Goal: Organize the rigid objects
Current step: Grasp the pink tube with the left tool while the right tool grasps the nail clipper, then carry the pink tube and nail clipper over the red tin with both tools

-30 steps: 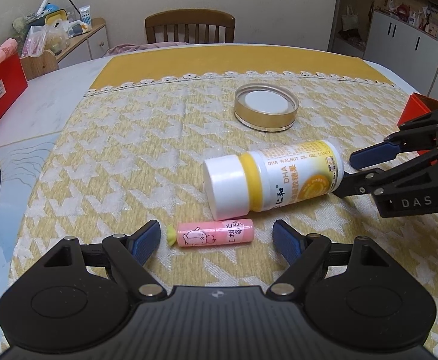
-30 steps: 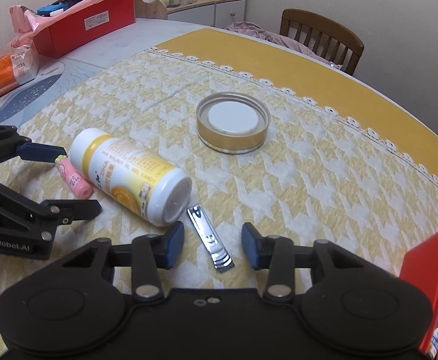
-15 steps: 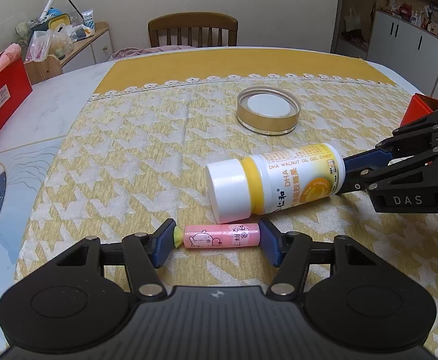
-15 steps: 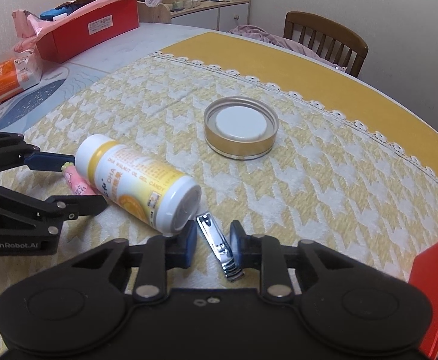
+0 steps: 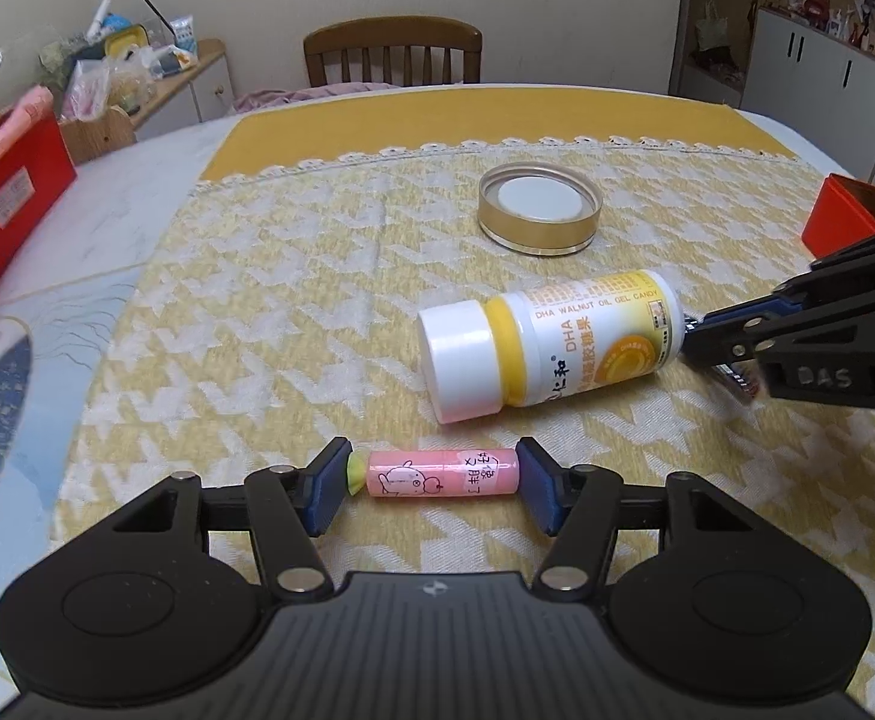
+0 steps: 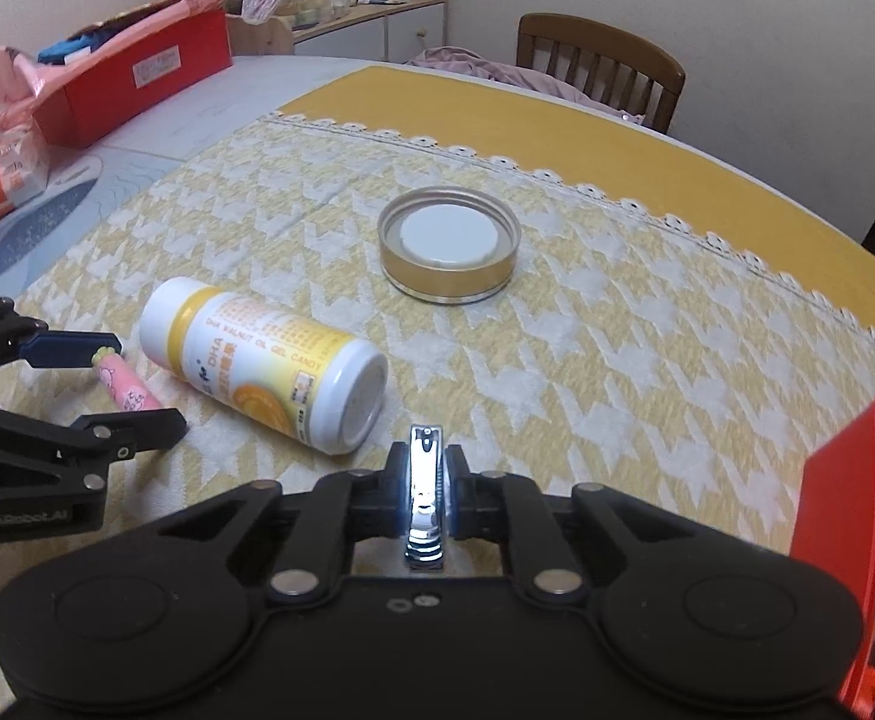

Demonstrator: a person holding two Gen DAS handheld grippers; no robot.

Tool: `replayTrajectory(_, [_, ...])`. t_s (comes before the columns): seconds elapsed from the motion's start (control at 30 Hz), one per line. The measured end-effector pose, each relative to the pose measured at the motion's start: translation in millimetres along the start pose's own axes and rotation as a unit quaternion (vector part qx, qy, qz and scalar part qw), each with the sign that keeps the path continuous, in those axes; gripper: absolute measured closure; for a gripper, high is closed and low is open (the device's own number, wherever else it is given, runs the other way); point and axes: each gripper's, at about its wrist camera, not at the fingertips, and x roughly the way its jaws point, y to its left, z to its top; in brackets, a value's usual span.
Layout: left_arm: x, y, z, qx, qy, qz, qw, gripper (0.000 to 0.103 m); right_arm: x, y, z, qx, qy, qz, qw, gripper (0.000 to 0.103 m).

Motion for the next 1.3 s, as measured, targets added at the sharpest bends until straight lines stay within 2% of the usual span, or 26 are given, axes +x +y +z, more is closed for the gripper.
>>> replayTrajectory(0.37, [-22.4, -5.7, 4.3, -0.008, -0.004, -0.018, 0.9998, 0.044, -36.8, -4.5, -7.0, 0.031, -0.015, 0.006, 0.999, 0.092])
replayTrajectory(0.77, [-66.4, -34.8, 20.7, 0.008, -0.032, -0.07, 0.997, 0.044, -94.0, -16.4, -15.8, 0.063, -0.044, 0.0, 0.997, 0.092])
replayTrajectory(1.07, [-91.9, -63.6, 42.9, 0.031, -0.055, -0.112, 0.9917, 0.044, -132.8, -32.5, -25.2, 0.089, -0.072, -0.014, 0.993, 0.092])
replayTrajectory(1.3, [-104.7, -94.4, 60.0, 0.058, -0.073, -0.152, 0.9839, 0.044, -161.8, -56.2, -43.1, 0.119, -0.094, -0.042, 0.987, 0.092])
